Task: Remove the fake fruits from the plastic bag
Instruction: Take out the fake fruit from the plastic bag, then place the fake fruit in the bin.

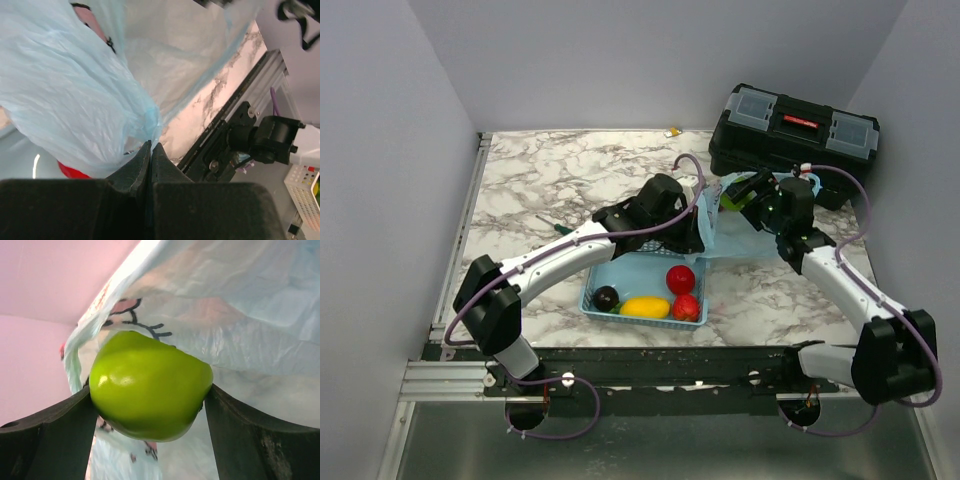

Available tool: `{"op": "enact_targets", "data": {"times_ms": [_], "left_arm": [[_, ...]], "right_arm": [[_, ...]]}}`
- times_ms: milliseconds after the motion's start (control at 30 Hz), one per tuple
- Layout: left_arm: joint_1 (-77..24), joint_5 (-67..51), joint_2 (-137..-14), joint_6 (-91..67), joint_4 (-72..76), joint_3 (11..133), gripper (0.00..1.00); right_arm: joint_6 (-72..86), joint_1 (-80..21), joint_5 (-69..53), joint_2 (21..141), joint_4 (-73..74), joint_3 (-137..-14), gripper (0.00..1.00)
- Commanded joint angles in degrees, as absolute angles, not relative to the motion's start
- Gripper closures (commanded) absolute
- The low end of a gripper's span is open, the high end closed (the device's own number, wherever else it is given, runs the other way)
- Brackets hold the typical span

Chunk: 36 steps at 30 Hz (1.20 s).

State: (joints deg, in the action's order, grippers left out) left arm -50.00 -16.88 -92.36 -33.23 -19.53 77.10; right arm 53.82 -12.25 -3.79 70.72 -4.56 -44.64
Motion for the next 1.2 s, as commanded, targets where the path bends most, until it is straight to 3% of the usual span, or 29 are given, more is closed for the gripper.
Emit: {"op": "enact_targets", "data": {"times_ms": [0, 200, 600, 733, 1033, 1167], "left_arm": [[-47.75, -14.90, -92.24, -32.88, -20.08, 77.56, 1.00], [-47.38, -13.74, -94.05, -33.31, -22.80, 81.18, 1.00], [-45.32, -9.93, -96.17, -33.21, -29.69, 88.39, 1.00], [-44.59, -11.07, -96.13, -31.70, -30.76, 89.46, 1.00], [-42.07, -15.92, -95.61, -31.37, -29.62, 87.36, 1.00], [-41.14, -17.08, -95.91, -29.48, -31.09, 88.00, 1.00]], "right_arm": [[43.13, -11.85, -5.84, 65.32, 1.51, -42.11, 0.99], [33.76, -11.87, -6.39, 59.86, 10.39, -42.19, 0.99], [24.64, -12.30, -29.70, 48.91, 14.42, -39.84, 0.99], [24.22, -16.67, -32.14, 46.58, 12.80, -38.73, 0.99], [24.08, -43.76, -12.23, 53.36, 5.92, -37.57, 0.99], [23.11, -50.65, -8.25, 58.88, -2.39, -36.81, 0.99]]}}
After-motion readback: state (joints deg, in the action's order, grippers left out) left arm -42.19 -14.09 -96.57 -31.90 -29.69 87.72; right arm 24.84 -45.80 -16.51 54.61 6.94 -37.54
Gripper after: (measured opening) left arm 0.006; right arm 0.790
